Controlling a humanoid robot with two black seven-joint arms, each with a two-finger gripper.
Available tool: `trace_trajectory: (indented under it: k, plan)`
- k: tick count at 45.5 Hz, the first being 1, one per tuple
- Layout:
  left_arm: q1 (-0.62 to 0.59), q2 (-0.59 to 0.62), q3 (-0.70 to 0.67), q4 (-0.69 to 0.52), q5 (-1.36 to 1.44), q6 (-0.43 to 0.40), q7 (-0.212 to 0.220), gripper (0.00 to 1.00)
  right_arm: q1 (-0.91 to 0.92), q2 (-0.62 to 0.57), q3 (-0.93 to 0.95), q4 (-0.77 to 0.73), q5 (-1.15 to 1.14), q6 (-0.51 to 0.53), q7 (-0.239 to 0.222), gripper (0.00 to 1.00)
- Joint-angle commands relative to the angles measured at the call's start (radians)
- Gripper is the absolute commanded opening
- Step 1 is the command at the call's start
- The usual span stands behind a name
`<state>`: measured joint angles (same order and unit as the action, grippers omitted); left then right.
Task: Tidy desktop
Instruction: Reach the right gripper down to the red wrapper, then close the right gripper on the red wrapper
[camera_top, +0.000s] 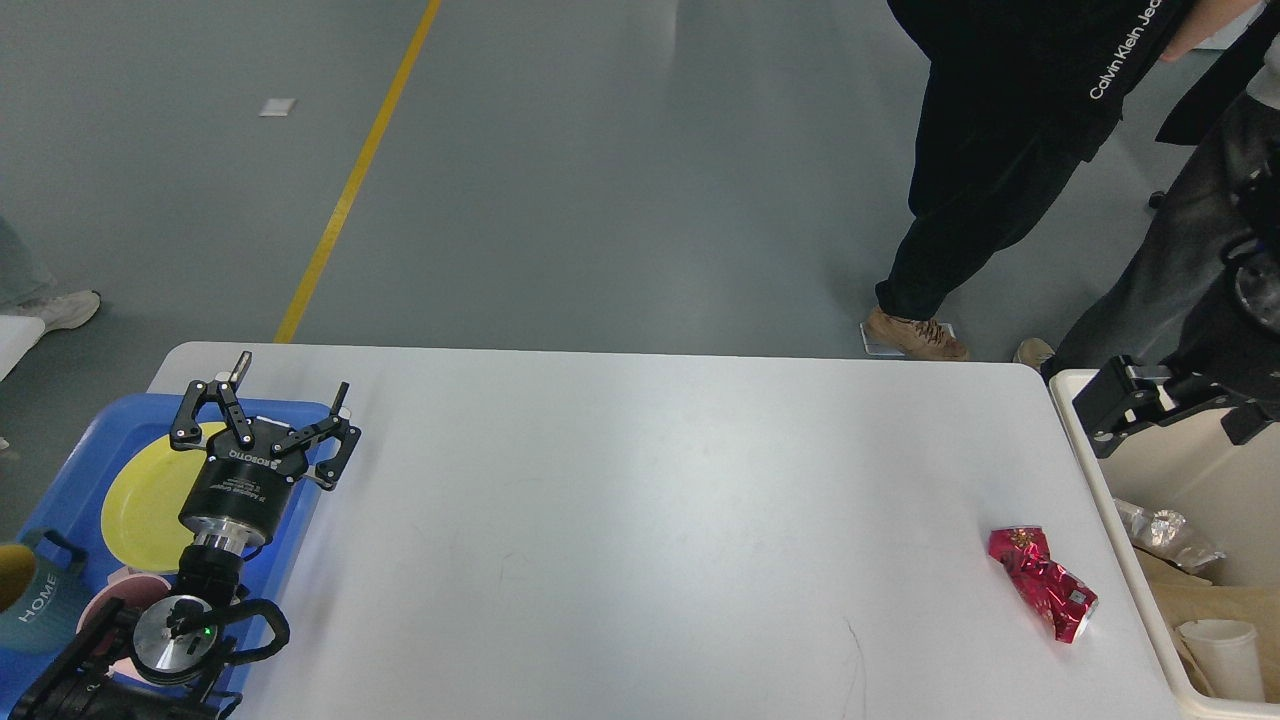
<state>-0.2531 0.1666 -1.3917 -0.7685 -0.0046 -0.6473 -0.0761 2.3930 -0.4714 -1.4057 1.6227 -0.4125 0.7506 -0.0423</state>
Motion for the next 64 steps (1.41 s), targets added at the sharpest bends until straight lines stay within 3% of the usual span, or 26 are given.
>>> trace_trajectory:
  k: [1,6,18,28,36,39,45,48,55,64]
  plan:
    - [0.000,0.001,0.000,0.000,0.000,0.000,-0.001,0.97,0.077,0.071,-0.068,0.107,0.101,-0.059,-0.001,1.00]
    - [0.000,0.001,-0.001,0.000,0.000,0.000,-0.001,0.97,0.112,0.129,-0.114,0.123,0.247,-0.123,-0.001,0.98]
    - [0.000,0.001,-0.001,0.000,0.000,0.000,-0.001,0.97,0.095,0.137,-0.101,0.121,0.251,-0.227,-0.002,0.98]
    - [0.000,0.001,-0.001,0.000,0.000,0.000,-0.001,0.97,-0.138,0.086,-0.098,0.002,0.199,-0.244,0.004,0.98]
    - [0.000,0.001,-0.001,0.000,0.000,0.000,-0.001,0.97,-0.420,0.016,-0.018,-0.216,0.075,-0.292,0.022,0.96]
    - [0.000,0.001,-0.001,0.000,0.000,0.000,-0.001,0.97,-0.506,0.014,0.010,-0.279,0.041,-0.318,0.074,0.94]
    - [0.000,-0.001,-0.001,0.000,0.000,0.000,-0.001,0.97,-0.658,0.036,0.010,-0.375,-0.040,-0.401,0.286,0.94]
    - [0.000,0.001,-0.001,0.000,0.000,0.000,-0.001,0.97,-0.715,0.045,0.005,-0.389,-0.104,-0.453,0.343,0.94]
    - [0.000,-0.001,-0.001,0.000,0.000,0.000,-0.001,0.97,-0.859,0.050,0.013,-0.449,-0.235,-0.588,0.360,0.94]
    - [0.000,-0.001,-0.001,0.000,0.000,0.000,-0.001,0.97,-0.971,0.050,0.034,-0.541,-0.224,-0.674,0.351,0.94]
